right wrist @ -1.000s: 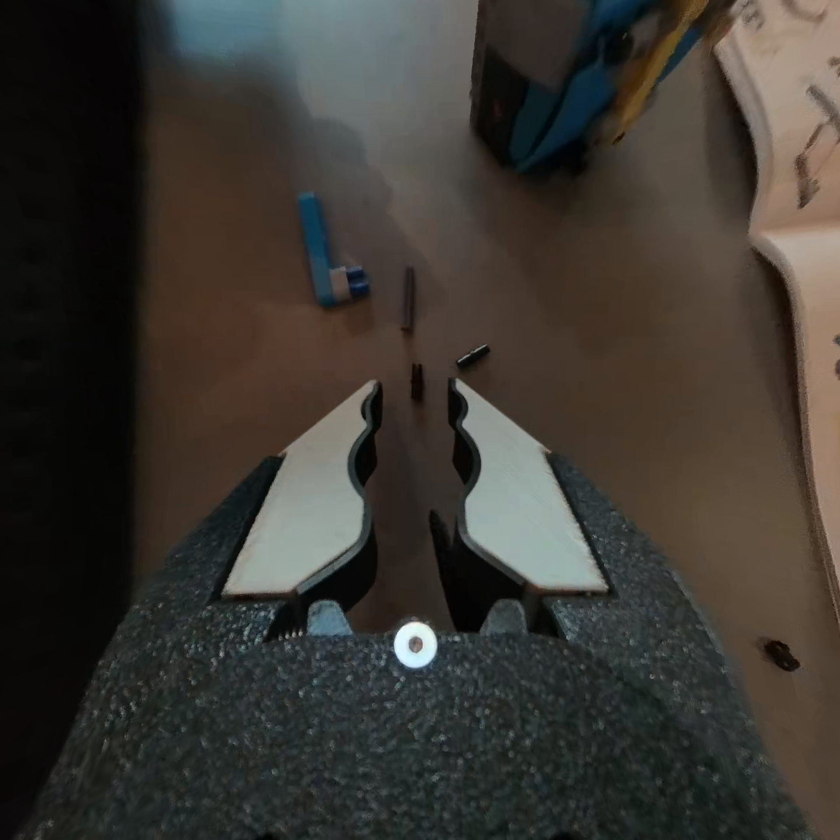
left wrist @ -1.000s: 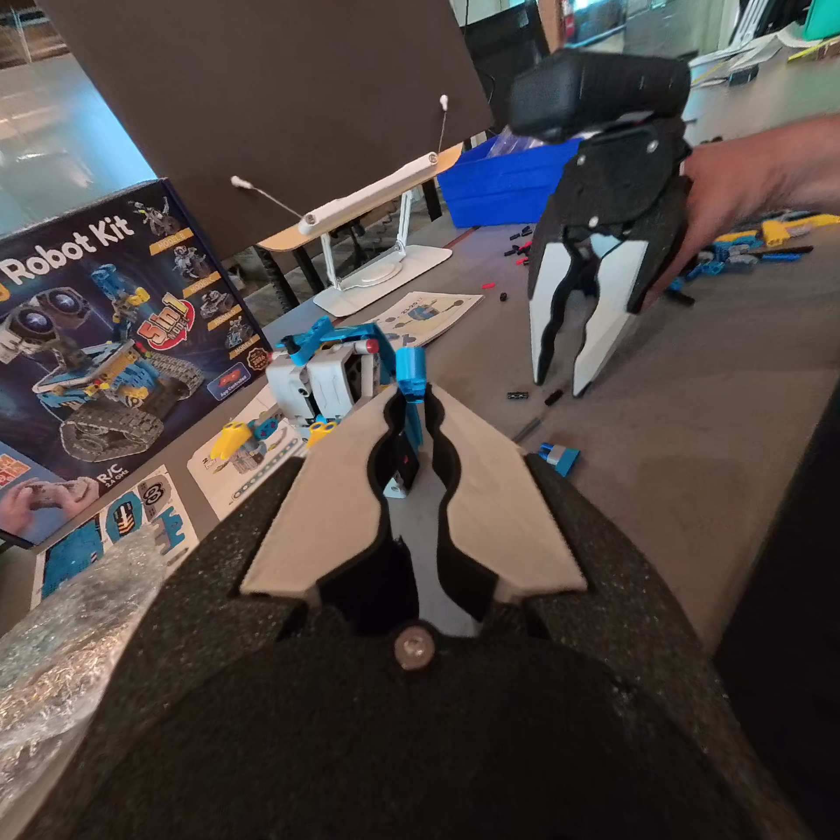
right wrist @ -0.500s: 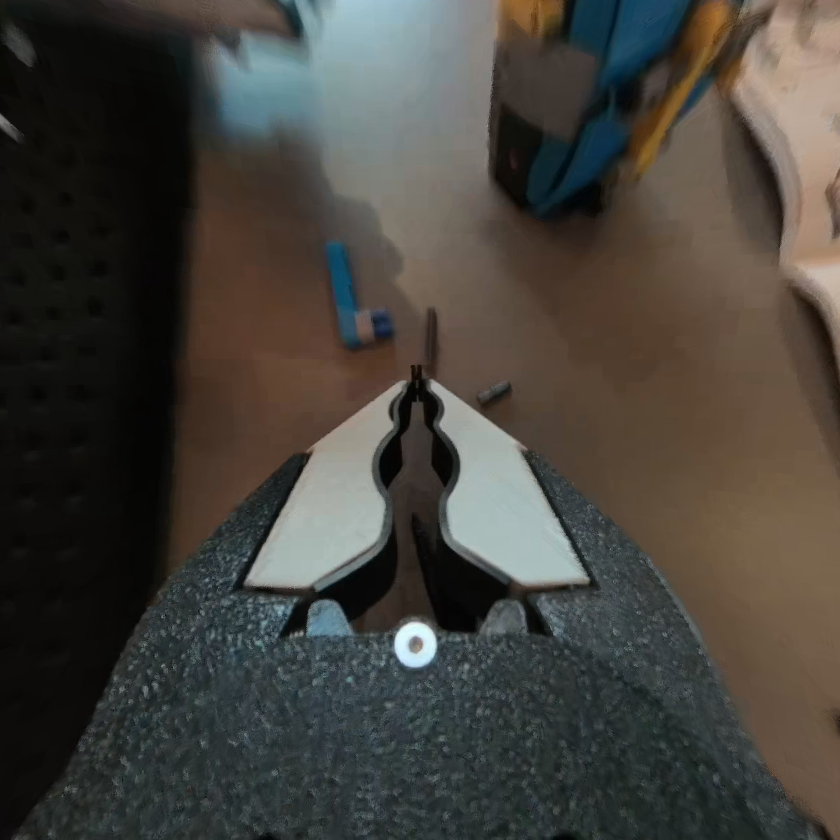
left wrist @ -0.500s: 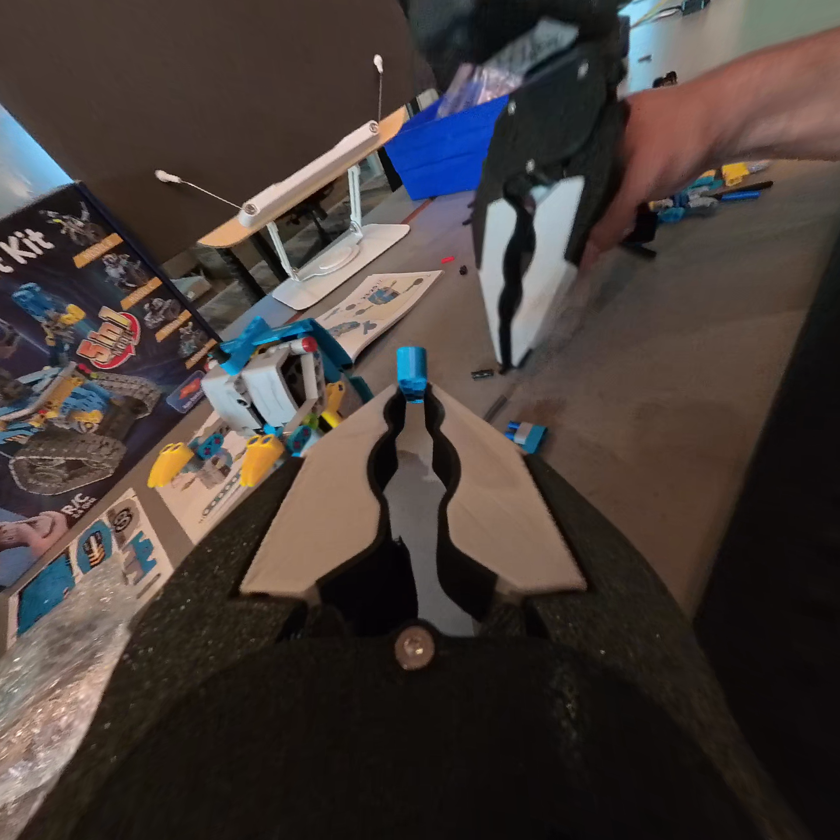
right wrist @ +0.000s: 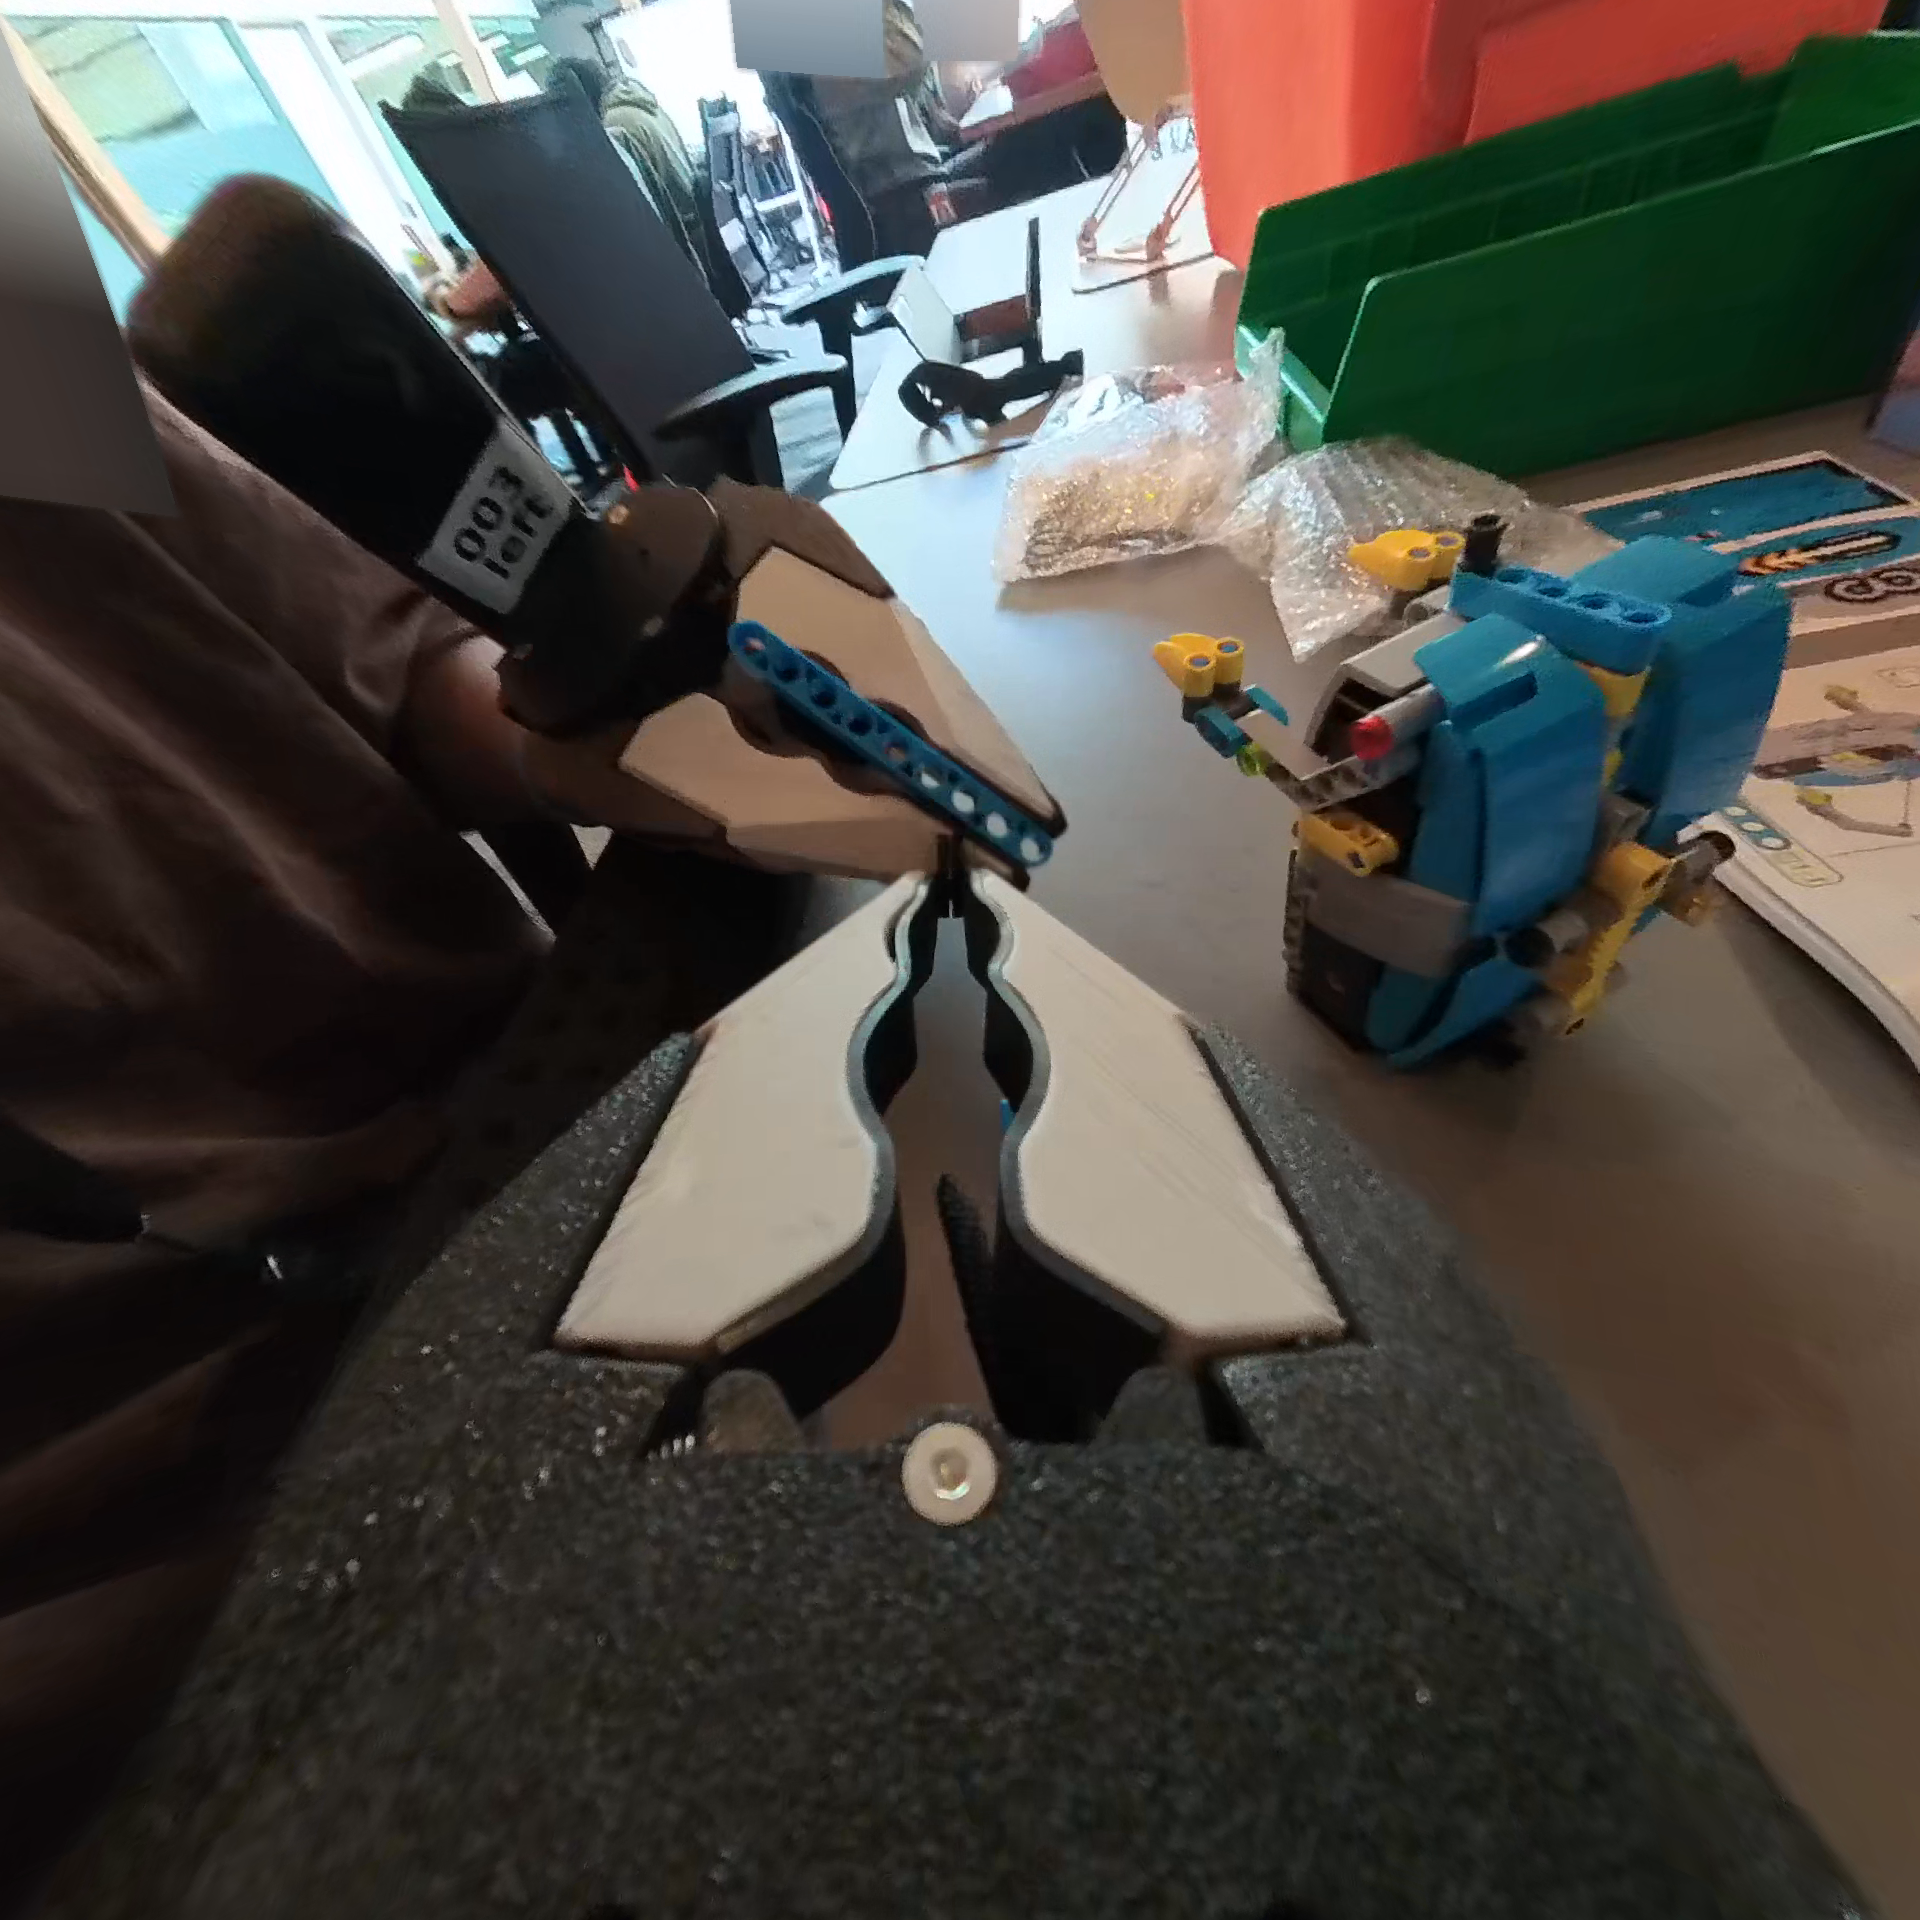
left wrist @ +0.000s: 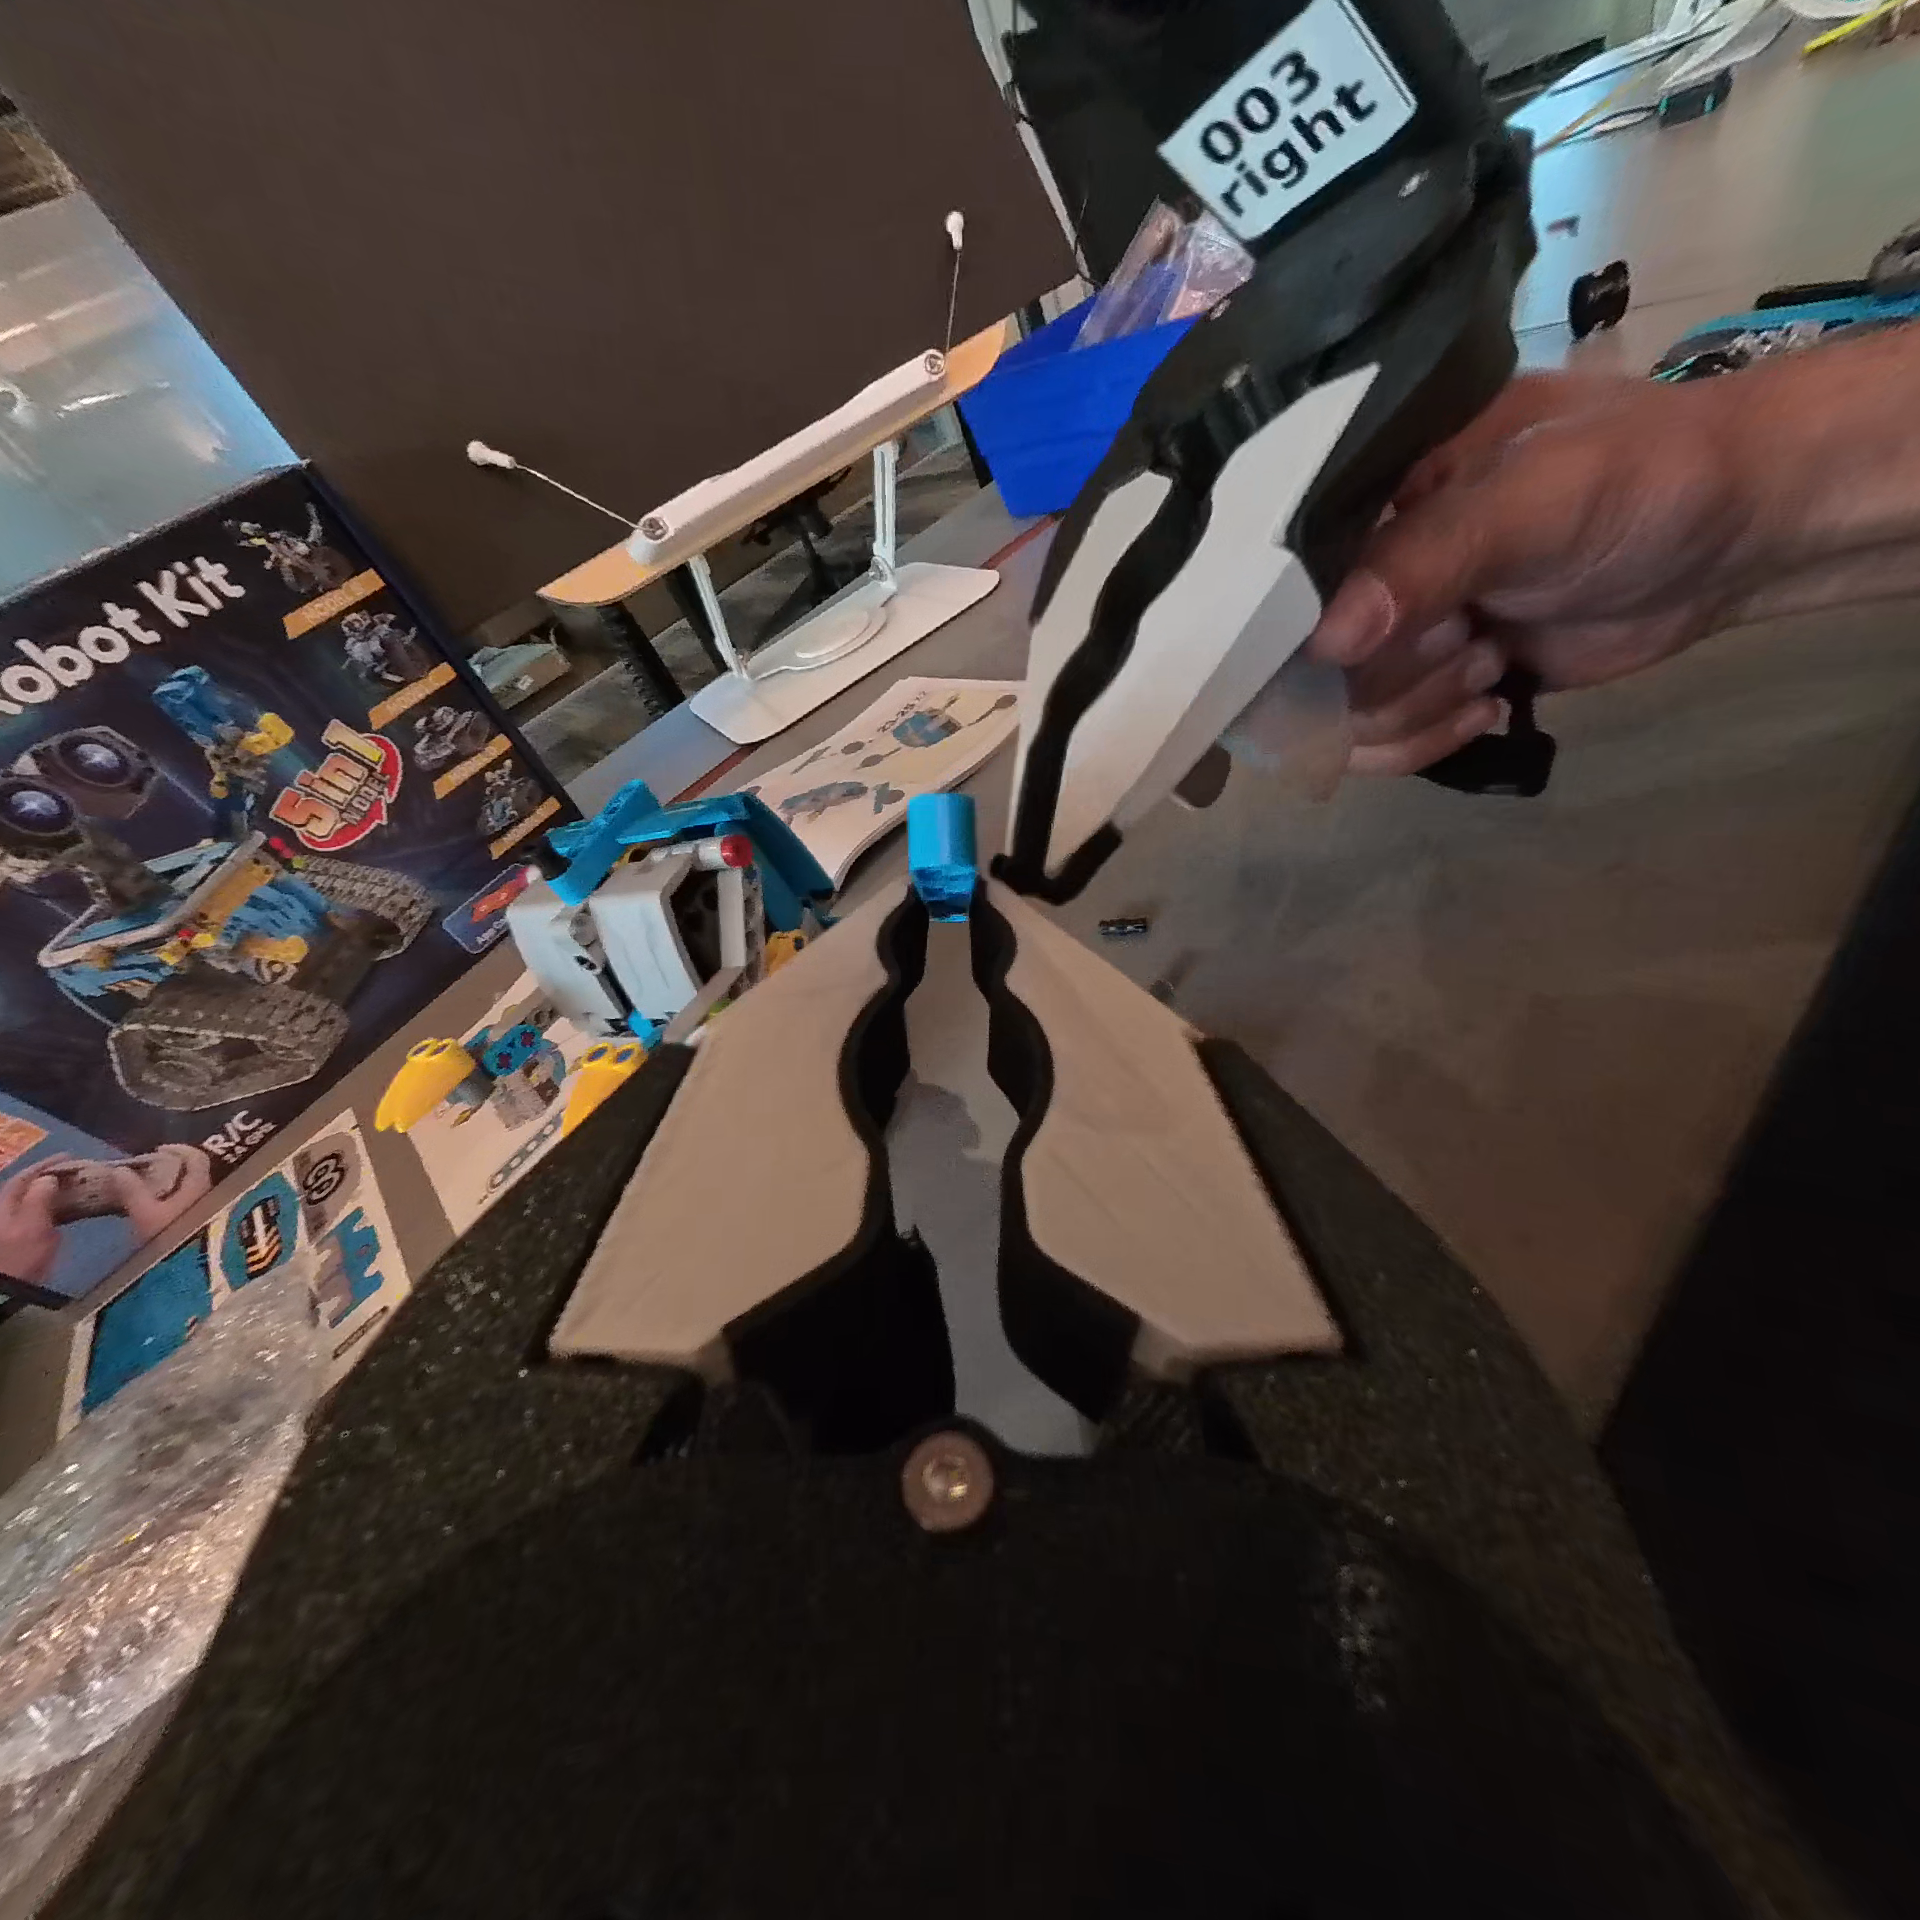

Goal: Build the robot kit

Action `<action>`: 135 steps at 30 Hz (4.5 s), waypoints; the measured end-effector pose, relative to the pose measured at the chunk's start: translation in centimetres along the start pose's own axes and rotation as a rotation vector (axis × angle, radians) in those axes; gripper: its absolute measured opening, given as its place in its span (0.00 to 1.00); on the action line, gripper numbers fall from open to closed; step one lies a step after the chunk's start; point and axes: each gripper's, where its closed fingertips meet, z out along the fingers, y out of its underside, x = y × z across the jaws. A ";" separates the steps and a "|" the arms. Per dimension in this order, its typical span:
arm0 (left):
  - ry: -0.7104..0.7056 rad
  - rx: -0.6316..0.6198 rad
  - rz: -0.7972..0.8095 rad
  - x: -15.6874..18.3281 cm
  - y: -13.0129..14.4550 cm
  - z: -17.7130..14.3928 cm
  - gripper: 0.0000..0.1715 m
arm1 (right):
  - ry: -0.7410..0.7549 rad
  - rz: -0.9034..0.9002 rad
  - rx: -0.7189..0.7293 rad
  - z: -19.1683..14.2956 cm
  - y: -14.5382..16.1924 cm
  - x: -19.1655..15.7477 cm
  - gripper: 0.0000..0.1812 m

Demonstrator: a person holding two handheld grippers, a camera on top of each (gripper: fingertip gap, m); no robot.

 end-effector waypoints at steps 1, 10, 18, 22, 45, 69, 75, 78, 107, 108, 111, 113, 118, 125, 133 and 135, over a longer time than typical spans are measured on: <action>0.000 -0.001 -0.008 -0.1 0.0 0.0 0.04 | 0.013 -0.013 -0.012 0.0 0.2 0.1 0.03; -0.016 -0.015 -0.004 -0.3 0.4 0.1 0.04 | 0.032 0.025 -0.025 0.7 0.7 0.5 0.03; -0.092 -0.055 0.223 0.0 0.7 0.1 0.04 | 0.023 0.089 -0.039 0.8 1.2 0.6 0.03; -0.094 -0.120 0.436 0.9 1.9 0.5 0.03 | 0.045 0.036 -0.141 0.9 2.8 0.7 0.03; 0.033 0.107 0.110 0.7 -1.6 -0.9 0.04 | 0.018 0.010 0.092 -0.9 -1.7 -0.1 0.03; -0.073 0.069 0.216 -0.2 -1.4 -1.1 0.02 | 0.051 0.244 0.151 -0.1 -1.8 0.5 0.02; -0.121 0.027 0.311 -0.3 -0.8 -0.9 0.02 | 0.107 0.232 0.126 0.1 -1.4 0.8 0.02; -0.142 0.040 0.339 -0.4 -1.2 -1.1 0.02 | 0.194 0.150 0.116 0.1 -1.8 0.7 0.02; 0.041 0.053 0.286 1.9 -0.4 -0.8 0.03 | 0.035 0.075 -0.026 -0.6 0.2 -0.1 0.02; 0.079 0.072 0.235 2.1 -0.7 -1.0 0.03 | 0.022 0.042 -0.027 -0.6 0.1 -0.3 0.03; 0.214 0.108 0.099 3.1 -1.2 -1.4 0.03 | -0.038 -0.047 -0.050 -1.0 0.3 -1.3 0.03; 0.315 0.124 -0.018 3.9 -1.4 -1.7 0.03 | -0.080 -0.137 -0.062 -1.4 0.7 -2.1 0.03; 0.487 0.139 -0.257 4.5 -2.0 -2.4 0.03 | -0.111 -0.217 -0.081 -1.5 0.9 -3.1 0.02; 0.502 0.164 -0.337 4.0 -2.4 -2.4 0.03 | -0.126 -0.148 -0.042 -1.4 0.4 -3.1 0.03; 0.481 0.168 -0.557 2.0 -2.2 -1.6 0.04 | 0.086 -0.244 0.014 -1.9 -1.3 -1.1 0.18; 0.501 0.190 -0.671 1.3 -2.4 -1.7 0.04 | 0.185 -0.389 0.020 -1.5 -1.8 -1.3 0.23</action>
